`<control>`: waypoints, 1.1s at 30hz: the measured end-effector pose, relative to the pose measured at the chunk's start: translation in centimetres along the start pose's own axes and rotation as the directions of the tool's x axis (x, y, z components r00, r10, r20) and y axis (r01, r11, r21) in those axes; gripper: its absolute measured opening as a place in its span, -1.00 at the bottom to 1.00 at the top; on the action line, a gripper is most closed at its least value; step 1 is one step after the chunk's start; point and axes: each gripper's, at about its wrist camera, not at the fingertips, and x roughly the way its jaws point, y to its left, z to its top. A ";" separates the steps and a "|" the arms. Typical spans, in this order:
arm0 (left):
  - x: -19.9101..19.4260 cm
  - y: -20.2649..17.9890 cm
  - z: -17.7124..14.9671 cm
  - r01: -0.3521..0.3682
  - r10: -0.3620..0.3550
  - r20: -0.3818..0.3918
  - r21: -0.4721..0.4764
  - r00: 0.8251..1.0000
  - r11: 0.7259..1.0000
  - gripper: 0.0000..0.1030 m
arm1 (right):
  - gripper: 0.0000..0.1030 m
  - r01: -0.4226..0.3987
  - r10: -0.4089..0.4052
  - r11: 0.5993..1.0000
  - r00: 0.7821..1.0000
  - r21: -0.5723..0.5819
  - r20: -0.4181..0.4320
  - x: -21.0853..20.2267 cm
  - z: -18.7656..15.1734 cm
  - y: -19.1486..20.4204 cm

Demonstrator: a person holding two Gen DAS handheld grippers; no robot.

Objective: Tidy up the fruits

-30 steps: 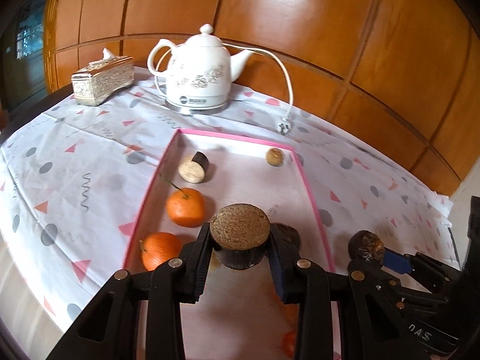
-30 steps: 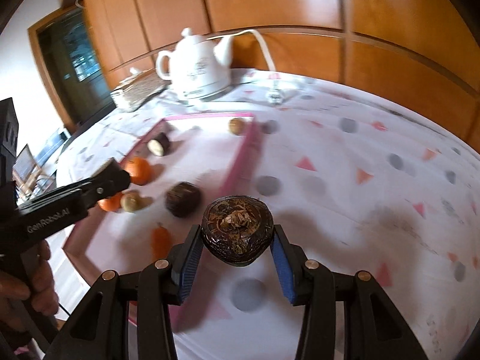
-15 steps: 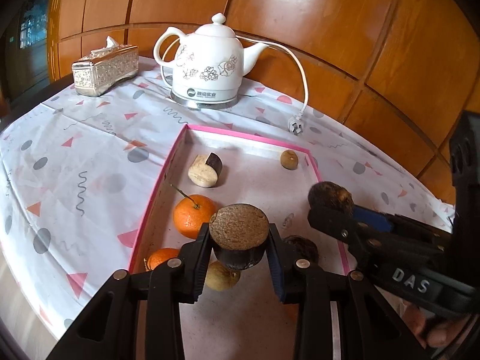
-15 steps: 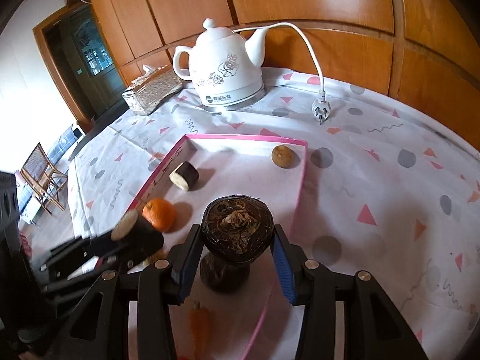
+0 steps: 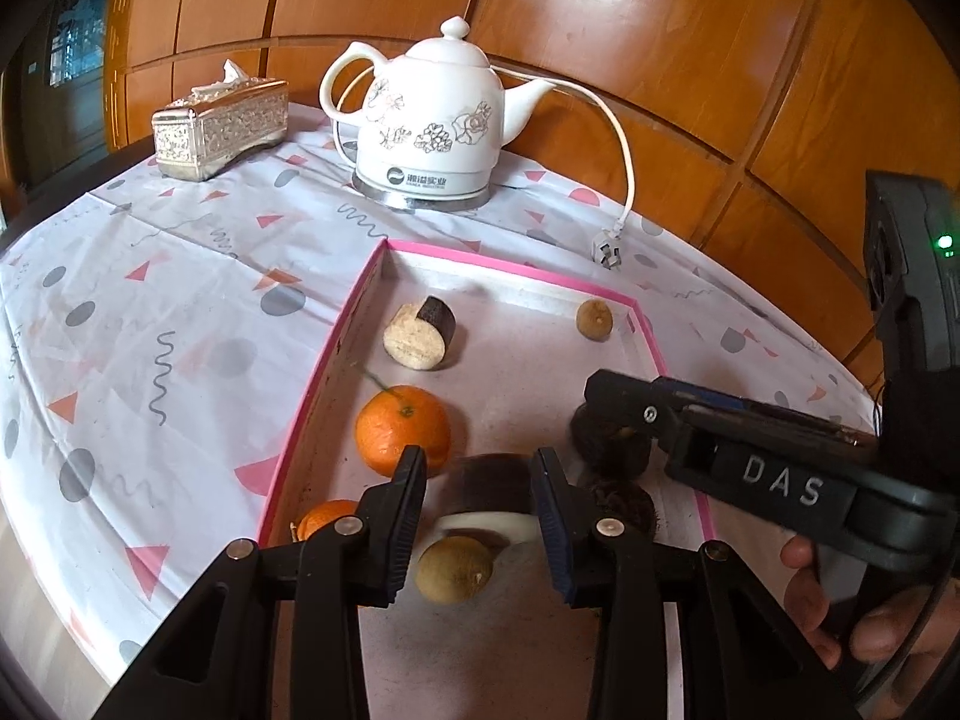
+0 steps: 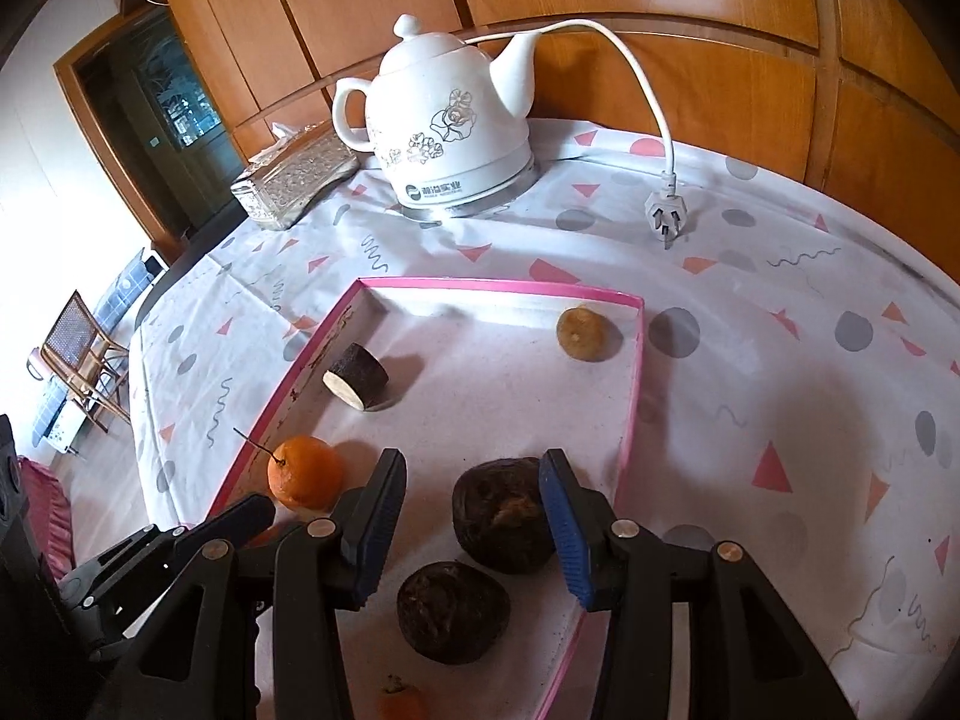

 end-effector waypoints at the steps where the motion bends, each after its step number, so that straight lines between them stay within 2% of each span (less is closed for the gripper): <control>1: 0.0 -0.1 0.0 -0.002 0.002 0.001 0.005 1.000 1.000 -0.24 | -0.09 -0.003 0.003 1.000 1.000 0.002 0.000 0.0 -0.1 0.0; 2: 0.0 -0.2 0.0 -0.005 0.005 0.000 0.008 1.000 1.000 -0.18 | -0.09 -0.005 0.005 1.000 1.000 0.007 0.000 -0.1 -0.2 -0.1; 10: -0.9 -0.9 -0.3 -0.043 0.042 0.021 0.026 0.999 0.999 -0.17 | -0.09 0.012 -0.013 0.999 1.000 0.035 0.024 -1.5 -1.5 -0.5; 19: -2.6 -1.1 -0.9 -0.080 0.078 0.054 0.036 0.996 0.996 0.05 | -0.09 0.046 -0.050 0.998 0.996 0.052 0.080 -4.1 -2.9 -0.2; 25: -4.4 -1.3 -1.9 -0.112 0.107 0.094 0.053 0.990 0.992 0.34 | -0.08 0.115 -0.122 0.992 0.985 0.059 0.122 -6.2 -4.8 -0.1; 27: -5.1 -1.3 -2.3 -0.121 0.115 0.107 0.057 0.988 0.991 0.45 | 0.01 0.152 -0.159 0.986 0.978 0.061 0.136 -7.0 -5.8 -0.1; 31: -6.4 -1.4 -3.3 -0.134 0.126 0.131 0.055 0.983 0.989 0.71 | 0.01 0.236 -0.242 0.970 0.956 0.058 0.168 -8.4 -8.5 0.4; 33: -6.9 -1.4 -3.8 -0.139 0.130 0.140 0.055 0.981 0.989 0.76 | 0.02 0.268 -0.273 0.962 0.947 0.053 0.170 -8.7 -9.7 0.6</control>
